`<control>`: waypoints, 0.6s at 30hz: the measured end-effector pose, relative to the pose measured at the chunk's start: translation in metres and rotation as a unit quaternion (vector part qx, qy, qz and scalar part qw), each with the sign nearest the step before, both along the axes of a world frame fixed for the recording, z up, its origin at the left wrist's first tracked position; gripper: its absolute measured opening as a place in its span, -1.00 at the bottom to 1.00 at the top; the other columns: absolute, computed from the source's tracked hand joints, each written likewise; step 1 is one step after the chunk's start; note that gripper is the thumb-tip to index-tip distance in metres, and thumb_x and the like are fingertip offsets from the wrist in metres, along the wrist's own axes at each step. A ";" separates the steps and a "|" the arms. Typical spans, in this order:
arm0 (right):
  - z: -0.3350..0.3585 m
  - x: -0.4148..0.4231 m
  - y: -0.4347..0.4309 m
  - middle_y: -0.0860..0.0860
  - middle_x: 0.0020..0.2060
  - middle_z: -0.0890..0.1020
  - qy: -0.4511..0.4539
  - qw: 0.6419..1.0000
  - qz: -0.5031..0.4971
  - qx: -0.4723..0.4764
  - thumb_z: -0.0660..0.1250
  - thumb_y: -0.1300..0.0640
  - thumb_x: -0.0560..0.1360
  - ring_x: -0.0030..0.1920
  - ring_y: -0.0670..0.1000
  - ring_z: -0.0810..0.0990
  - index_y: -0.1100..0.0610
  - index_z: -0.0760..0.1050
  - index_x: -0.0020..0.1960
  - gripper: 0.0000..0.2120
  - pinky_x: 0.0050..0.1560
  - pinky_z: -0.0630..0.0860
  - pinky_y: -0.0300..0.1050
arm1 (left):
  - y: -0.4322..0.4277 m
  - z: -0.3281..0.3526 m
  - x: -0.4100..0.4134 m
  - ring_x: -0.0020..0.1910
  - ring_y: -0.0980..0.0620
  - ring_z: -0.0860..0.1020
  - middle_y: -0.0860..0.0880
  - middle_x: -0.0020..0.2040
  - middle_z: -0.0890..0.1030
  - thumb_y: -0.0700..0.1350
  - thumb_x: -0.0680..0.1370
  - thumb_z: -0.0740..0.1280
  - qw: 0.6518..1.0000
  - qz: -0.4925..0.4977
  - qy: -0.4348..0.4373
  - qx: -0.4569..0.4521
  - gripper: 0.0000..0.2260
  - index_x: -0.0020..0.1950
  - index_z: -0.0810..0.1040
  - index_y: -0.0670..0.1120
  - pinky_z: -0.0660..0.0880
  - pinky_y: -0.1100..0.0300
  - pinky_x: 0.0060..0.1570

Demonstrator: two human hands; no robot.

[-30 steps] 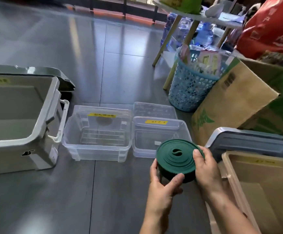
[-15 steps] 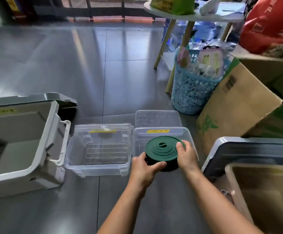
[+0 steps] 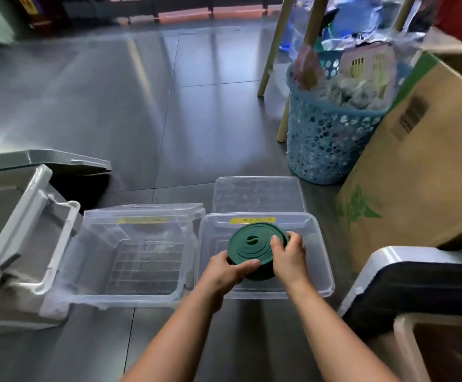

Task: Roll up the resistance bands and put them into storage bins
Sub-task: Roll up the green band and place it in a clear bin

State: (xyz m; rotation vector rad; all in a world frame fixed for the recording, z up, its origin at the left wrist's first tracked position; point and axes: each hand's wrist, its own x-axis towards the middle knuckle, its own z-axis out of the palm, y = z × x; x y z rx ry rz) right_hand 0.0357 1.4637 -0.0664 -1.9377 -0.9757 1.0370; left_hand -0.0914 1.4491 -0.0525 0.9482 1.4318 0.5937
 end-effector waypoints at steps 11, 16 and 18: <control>-0.025 0.000 0.014 0.21 0.18 0.41 -0.018 0.995 0.054 -0.083 0.13 0.11 0.58 0.09 0.10 0.39 0.13 0.17 0.06 -0.85 0.08 0.34 -0.08 | 0.031 -0.047 -0.002 0.05 -0.05 0.57 -0.12 0.09 0.60 -0.01 0.16 0.59 0.991 -0.049 0.122 0.003 -0.45 0.10 0.59 -0.13 0.51 0.06 0.14; -0.030 0.007 0.021 0.19 0.24 0.41 -0.044 0.985 0.070 -0.153 0.11 0.08 0.57 0.25 0.20 0.36 0.16 0.18 0.26 -0.69 0.27 0.32 0.11 | 0.036 -0.052 0.000 0.02 -0.03 0.59 -0.10 0.08 0.62 -0.07 0.20 0.60 0.980 -0.094 0.176 -0.006 -0.45 0.12 0.55 -0.17 0.53 0.14 0.02; -0.032 0.008 0.021 0.18 0.25 0.41 -0.046 0.982 0.067 -0.167 0.11 0.09 0.57 0.26 0.19 0.35 0.13 0.19 0.26 -0.70 0.28 0.32 0.11 | 0.037 -0.052 -0.001 0.03 -0.04 0.58 -0.10 0.07 0.61 -0.09 0.22 0.59 0.975 -0.104 0.196 -0.009 -0.46 0.12 0.51 -0.19 0.52 0.15 -0.02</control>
